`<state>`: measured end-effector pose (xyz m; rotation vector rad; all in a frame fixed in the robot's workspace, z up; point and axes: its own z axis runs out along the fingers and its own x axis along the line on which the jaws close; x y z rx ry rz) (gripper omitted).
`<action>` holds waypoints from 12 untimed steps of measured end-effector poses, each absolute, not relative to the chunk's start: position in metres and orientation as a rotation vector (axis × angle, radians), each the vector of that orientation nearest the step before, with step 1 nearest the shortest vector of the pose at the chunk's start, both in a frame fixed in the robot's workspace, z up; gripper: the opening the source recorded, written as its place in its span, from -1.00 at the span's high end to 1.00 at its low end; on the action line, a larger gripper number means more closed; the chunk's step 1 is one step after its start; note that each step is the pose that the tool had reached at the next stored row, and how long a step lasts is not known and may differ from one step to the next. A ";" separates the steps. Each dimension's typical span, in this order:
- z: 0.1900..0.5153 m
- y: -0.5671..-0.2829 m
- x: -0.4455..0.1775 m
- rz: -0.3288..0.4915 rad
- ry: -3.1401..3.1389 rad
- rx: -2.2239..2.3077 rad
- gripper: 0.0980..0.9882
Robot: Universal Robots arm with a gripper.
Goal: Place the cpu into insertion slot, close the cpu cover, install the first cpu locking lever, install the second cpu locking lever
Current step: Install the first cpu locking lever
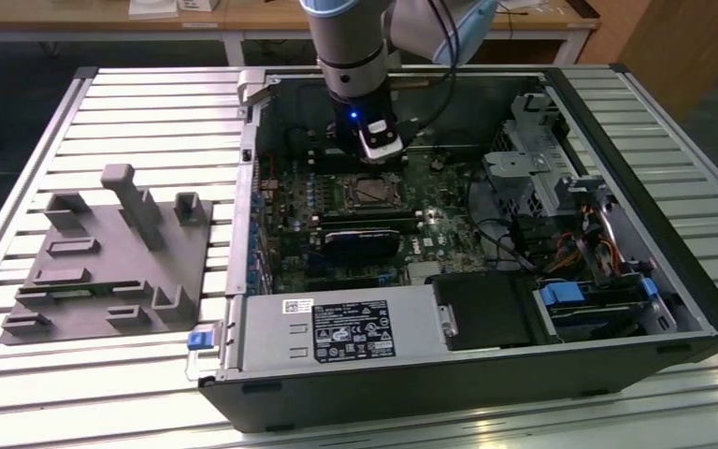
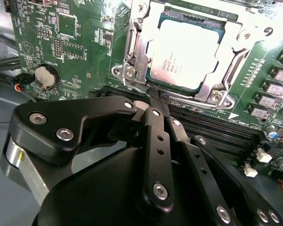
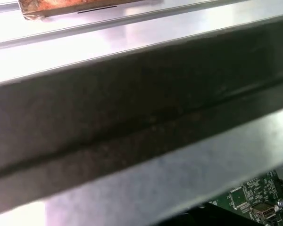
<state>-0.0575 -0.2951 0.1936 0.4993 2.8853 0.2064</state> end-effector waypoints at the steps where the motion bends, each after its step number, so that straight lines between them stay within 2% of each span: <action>1: 0.193 -0.295 -0.057 0.206 2.885 0.499 0.98; 12: 0.193 -0.295 -0.051 0.208 2.885 0.500 0.98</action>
